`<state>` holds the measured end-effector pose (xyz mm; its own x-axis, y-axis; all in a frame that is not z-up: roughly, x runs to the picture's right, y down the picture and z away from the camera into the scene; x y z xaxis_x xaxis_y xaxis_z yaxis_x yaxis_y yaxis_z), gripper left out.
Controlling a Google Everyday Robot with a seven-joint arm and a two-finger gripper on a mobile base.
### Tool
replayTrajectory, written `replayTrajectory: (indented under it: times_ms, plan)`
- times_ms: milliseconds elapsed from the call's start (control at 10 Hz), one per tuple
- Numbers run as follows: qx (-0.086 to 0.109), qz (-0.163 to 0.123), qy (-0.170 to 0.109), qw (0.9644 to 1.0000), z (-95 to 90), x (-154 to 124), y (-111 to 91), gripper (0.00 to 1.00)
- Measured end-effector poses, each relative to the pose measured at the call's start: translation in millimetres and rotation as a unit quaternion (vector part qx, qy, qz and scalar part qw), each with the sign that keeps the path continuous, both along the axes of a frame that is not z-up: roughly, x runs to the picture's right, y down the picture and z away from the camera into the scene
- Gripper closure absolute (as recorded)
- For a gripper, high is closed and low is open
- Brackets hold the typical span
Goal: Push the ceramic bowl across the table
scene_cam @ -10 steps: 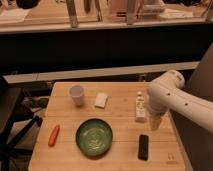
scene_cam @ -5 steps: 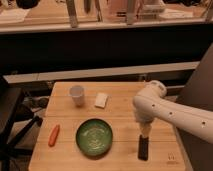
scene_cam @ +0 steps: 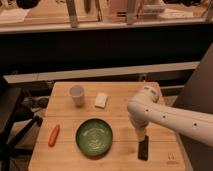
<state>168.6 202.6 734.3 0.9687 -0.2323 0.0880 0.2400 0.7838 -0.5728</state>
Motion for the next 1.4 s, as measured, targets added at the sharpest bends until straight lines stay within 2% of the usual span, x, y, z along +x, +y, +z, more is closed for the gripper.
replayTrajectory:
  times_ms: [300,1200,1400]
  plan:
    - [-0.004,-0.02,-0.013,0.9997,7.4,-11,9,0.2]
    - [-0.008,-0.037,-0.021,0.9991,19.9,-19,22,0.2]
    - [-0.009,-0.039,-0.022,0.999,21.8,-21,23,0.23]
